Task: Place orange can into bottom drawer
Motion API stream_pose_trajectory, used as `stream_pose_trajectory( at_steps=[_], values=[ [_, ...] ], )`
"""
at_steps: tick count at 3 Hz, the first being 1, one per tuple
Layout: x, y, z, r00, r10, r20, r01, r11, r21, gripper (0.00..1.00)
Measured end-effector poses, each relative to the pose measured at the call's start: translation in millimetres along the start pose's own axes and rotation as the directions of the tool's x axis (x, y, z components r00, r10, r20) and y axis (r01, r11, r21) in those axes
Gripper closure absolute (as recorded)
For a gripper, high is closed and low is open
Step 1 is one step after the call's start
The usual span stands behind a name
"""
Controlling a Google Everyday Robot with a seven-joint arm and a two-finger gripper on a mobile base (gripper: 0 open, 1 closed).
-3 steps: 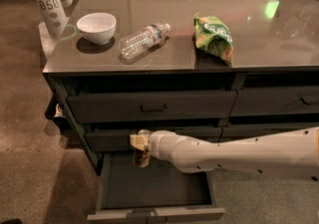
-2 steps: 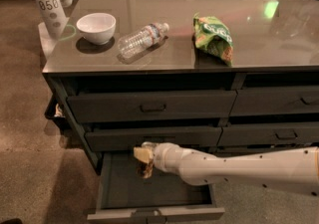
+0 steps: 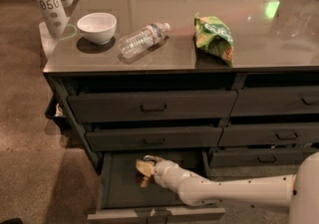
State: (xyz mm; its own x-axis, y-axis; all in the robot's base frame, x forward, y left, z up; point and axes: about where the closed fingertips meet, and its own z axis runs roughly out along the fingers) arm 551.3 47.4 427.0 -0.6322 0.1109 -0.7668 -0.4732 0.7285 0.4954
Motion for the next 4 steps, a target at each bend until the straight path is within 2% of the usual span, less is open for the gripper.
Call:
stream_pose_trajectory(
  at_steps=[1, 2, 3, 4],
  values=[
    [48.2, -21.2, 34.4, 0.997, 0.074, 0.037, -0.075, 0.9971, 0.011, 1.0],
    [95.5, -37.4, 67.2, 0.989, 0.142, 0.041, -0.143, 0.989, 0.036, 1.0],
    [129.3, -39.6, 92.1, 0.985, 0.17, 0.03, -0.172, 0.9829, 0.065, 1.0],
    [138.0, -44.5, 113.9, 0.98, 0.182, 0.08, -0.194, 0.9659, 0.172, 1.0]
  ],
)
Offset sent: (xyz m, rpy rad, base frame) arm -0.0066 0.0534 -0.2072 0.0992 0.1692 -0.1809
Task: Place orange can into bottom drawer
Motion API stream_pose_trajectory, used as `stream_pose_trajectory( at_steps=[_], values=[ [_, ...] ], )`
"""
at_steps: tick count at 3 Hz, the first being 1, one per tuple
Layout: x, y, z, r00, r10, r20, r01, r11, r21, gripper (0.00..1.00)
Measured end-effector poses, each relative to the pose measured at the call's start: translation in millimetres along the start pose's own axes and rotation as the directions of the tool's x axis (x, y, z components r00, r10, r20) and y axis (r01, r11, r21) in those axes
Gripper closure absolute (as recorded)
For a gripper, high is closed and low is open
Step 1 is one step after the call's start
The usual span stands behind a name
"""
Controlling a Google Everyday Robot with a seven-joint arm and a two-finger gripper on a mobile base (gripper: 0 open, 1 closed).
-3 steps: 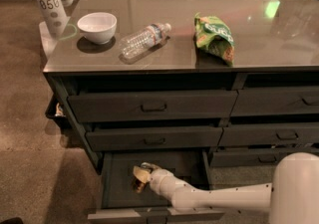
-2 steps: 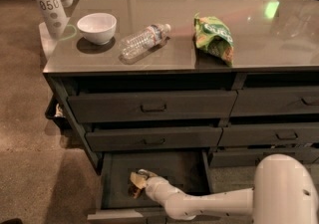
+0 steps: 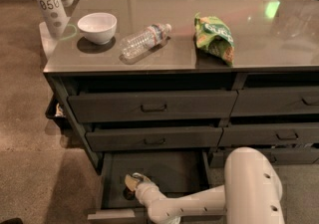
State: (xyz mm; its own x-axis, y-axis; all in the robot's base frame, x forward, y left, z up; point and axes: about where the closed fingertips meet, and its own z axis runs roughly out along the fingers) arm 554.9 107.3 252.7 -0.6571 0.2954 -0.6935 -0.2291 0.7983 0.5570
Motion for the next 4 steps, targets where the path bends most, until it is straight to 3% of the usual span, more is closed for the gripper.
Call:
stream_pose_trajectory(
  at_steps=[1, 2, 3, 4],
  values=[
    [-2.6, -4.5, 16.8, 0.998, 0.036, 0.054, -0.043, 0.9904, 0.132, 1.0],
    [1.0, -16.7, 31.3, 0.992, 0.089, 0.086, -0.107, 0.9666, 0.233, 1.0],
    [7.6, -24.8, 42.7, 0.992, 0.104, 0.078, -0.121, 0.9574, 0.262, 1.0],
    [20.0, -33.9, 49.5, 0.992, 0.12, 0.047, -0.128, 0.9571, 0.26, 0.82]
  ],
)
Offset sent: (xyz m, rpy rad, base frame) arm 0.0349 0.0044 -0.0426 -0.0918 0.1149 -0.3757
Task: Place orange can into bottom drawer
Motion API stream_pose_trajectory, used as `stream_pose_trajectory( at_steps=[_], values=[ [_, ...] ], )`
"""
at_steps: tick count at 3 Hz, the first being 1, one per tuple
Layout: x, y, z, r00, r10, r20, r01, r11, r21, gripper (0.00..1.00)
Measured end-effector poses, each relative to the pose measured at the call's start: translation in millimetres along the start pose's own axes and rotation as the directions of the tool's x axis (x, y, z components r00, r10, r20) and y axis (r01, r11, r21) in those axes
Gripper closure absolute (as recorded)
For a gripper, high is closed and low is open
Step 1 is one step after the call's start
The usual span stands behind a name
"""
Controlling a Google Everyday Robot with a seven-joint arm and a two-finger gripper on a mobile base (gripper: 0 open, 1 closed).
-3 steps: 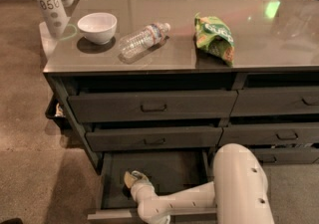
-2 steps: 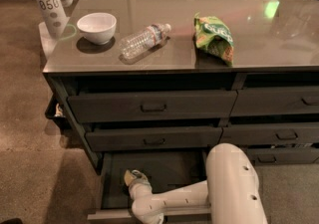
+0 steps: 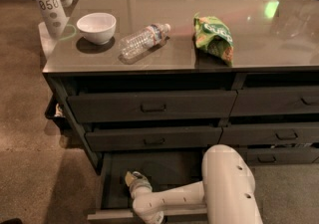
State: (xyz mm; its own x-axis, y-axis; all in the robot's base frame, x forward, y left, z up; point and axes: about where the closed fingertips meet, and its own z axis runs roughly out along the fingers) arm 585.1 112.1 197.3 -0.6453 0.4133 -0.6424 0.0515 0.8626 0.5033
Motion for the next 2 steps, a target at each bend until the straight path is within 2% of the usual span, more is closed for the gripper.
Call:
stream_pose_trajectory(
  at_steps=[2],
  values=[
    [5.8, 1.0, 4.2, 1.0, 0.025, -0.016, -0.026, 0.9973, -0.069, 0.36]
  ],
)
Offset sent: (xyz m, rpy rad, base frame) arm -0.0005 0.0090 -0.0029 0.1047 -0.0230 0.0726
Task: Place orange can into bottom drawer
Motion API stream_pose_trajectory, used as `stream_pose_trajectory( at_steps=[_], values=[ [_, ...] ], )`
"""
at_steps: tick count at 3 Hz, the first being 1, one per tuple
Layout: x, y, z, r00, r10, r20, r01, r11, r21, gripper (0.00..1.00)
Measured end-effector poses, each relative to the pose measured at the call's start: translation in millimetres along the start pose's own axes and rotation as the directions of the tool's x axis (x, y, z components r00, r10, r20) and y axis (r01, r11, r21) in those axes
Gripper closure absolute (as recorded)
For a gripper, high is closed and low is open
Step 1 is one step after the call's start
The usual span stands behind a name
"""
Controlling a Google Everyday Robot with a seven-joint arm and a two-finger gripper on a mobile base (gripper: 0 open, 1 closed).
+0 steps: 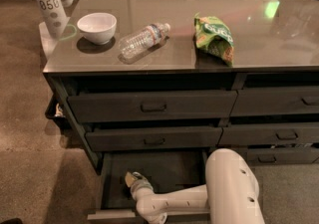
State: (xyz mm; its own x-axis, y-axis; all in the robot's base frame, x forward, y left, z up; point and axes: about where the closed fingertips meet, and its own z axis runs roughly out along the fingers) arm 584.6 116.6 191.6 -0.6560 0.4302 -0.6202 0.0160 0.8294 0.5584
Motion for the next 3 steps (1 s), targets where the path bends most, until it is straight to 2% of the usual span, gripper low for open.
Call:
stream_pose_trajectory(
  at_steps=[1, 2, 3],
  values=[
    [-1.8, 5.3, -0.6, 1.0, 0.002, -0.004, -0.003, 0.9993, -0.038, 0.12],
    [-4.9, 10.0, -2.4, 1.0, 0.001, -0.001, -0.001, 0.9977, -0.067, 0.0],
    [-4.9, 10.0, -2.4, 1.0, 0.001, -0.001, -0.001, 0.9977, -0.067, 0.0]
  ],
)
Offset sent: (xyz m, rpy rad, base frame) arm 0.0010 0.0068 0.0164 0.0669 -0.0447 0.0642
